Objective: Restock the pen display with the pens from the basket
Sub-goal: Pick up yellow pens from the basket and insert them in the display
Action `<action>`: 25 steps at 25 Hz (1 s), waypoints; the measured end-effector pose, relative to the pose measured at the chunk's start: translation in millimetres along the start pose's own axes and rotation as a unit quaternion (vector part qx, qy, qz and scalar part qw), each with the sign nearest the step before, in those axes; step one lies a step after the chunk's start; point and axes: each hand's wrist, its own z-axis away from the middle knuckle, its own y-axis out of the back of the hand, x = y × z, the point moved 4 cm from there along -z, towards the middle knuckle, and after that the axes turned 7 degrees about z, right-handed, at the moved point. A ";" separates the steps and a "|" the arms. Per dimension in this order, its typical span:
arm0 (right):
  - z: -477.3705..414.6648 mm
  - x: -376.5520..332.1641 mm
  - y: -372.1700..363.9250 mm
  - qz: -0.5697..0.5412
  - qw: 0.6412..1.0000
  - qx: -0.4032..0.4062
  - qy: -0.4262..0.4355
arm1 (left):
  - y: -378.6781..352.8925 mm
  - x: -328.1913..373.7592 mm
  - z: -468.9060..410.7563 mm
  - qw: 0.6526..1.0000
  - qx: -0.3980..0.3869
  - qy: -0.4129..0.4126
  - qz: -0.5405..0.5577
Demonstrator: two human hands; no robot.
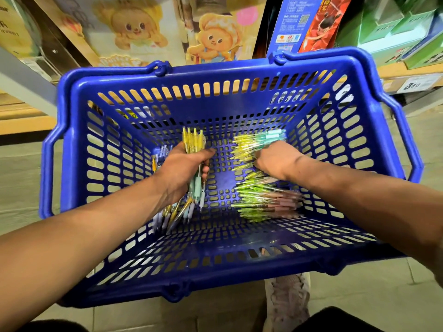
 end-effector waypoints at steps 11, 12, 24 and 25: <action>-2.0 -29.2 93.7 -0.596 0.783 0.151 -0.094 | -2.1 3.8 3.1 0.997 0.038 -0.019 0.061; -3.2 -32.6 97.4 -0.601 0.780 0.144 -0.095 | -2.6 3.1 4.4 0.997 0.026 -0.017 0.065; -6.9 17.9 25.5 -0.329 0.942 -0.010 -0.066 | 4.6 4.7 4.1 0.998 0.070 -0.008 0.004; -9.9 11.6 20.0 -0.249 0.967 -0.022 -0.054 | 5.0 4.0 3.1 0.998 0.068 -0.003 0.001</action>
